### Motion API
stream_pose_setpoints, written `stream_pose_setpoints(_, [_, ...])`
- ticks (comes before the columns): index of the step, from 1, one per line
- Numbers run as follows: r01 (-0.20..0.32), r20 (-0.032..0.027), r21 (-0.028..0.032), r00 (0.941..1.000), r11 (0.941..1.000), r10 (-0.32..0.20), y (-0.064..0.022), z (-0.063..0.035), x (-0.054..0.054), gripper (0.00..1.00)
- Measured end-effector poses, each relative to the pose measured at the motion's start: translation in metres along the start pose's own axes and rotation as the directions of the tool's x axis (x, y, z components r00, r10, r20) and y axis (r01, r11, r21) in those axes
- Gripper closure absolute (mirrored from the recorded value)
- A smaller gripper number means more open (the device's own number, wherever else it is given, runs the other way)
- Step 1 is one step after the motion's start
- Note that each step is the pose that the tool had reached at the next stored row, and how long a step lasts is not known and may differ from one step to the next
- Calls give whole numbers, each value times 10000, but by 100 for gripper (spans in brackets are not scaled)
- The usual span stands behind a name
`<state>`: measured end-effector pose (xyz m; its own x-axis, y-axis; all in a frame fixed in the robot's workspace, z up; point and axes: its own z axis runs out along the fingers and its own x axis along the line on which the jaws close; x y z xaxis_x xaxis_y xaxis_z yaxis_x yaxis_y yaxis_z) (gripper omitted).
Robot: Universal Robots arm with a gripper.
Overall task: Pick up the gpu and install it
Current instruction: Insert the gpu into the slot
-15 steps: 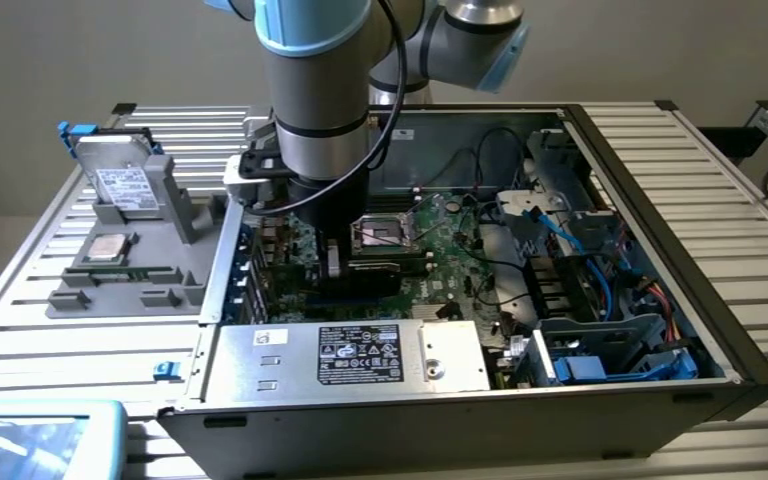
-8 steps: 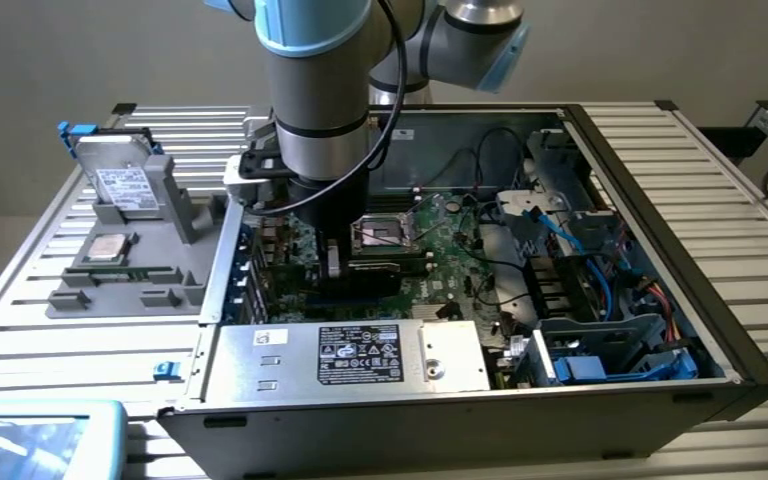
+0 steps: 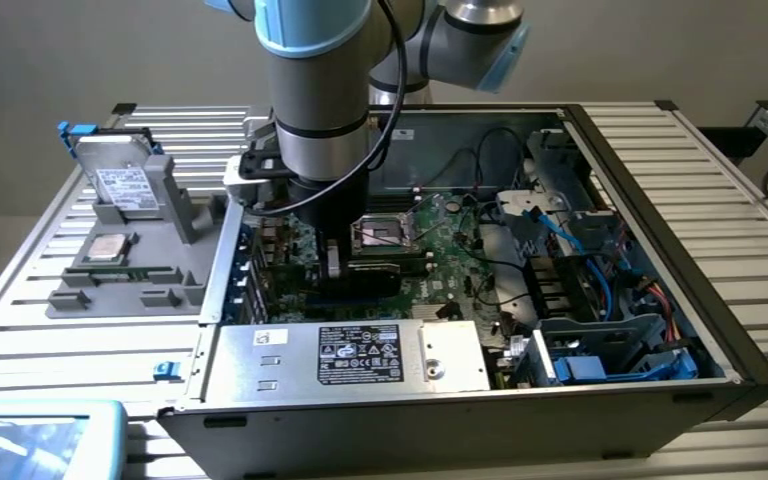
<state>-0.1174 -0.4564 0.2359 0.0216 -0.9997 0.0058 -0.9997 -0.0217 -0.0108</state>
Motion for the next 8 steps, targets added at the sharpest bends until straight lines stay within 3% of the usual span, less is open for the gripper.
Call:
stream_pose_setpoints(1, [-1,0,1,10000,10000,1,0,0,0,64])
stream_pose_setpoints(5, [-1,-3,0,10000,10000,1,0,-22,1,59])
stream_pose_setpoints(8, [0,-5,0,10000,10000,0,-1,-126,1,59])
